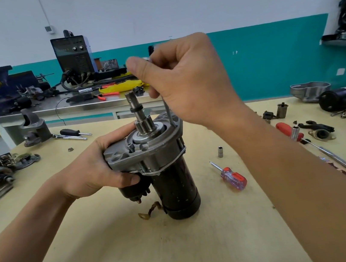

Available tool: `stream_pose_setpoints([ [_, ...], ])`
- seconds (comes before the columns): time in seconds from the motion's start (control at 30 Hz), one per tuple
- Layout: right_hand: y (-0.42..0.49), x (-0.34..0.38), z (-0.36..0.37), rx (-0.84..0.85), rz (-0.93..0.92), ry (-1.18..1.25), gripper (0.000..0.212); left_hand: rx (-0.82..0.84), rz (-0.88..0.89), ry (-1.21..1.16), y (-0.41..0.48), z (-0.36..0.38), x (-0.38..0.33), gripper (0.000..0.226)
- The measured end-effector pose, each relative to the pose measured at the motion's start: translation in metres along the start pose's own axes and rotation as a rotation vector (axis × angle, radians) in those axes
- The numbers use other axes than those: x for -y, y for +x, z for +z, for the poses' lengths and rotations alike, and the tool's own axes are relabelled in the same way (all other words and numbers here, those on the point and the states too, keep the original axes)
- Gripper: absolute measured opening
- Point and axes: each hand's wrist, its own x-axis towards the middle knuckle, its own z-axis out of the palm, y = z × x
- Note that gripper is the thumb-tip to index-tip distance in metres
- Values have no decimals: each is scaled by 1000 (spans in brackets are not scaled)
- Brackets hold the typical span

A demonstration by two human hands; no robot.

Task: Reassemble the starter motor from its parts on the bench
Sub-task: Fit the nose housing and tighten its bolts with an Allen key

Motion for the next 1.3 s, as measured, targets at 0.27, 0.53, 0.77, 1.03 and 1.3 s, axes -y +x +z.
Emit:
stream_pose_setpoints([
  [0.27,7,-4,7,70,168,13,23,-3,4,-20,1,2,-2,92],
  [0.53,11,-7,-5,357,220,346,28,-5,6,-40,1,5,-5,91],
  [0.77,11,-9,-5,409,233,478,28,5,7,-34,1,4,-4,93],
  [1.03,13,-18,8,156,221,392,19,3,14,-29,1,4,-3,95],
  [1.3,8,-31,15,-255,-257,-27,8,-6,14,-2,0,4,-4,94],
])
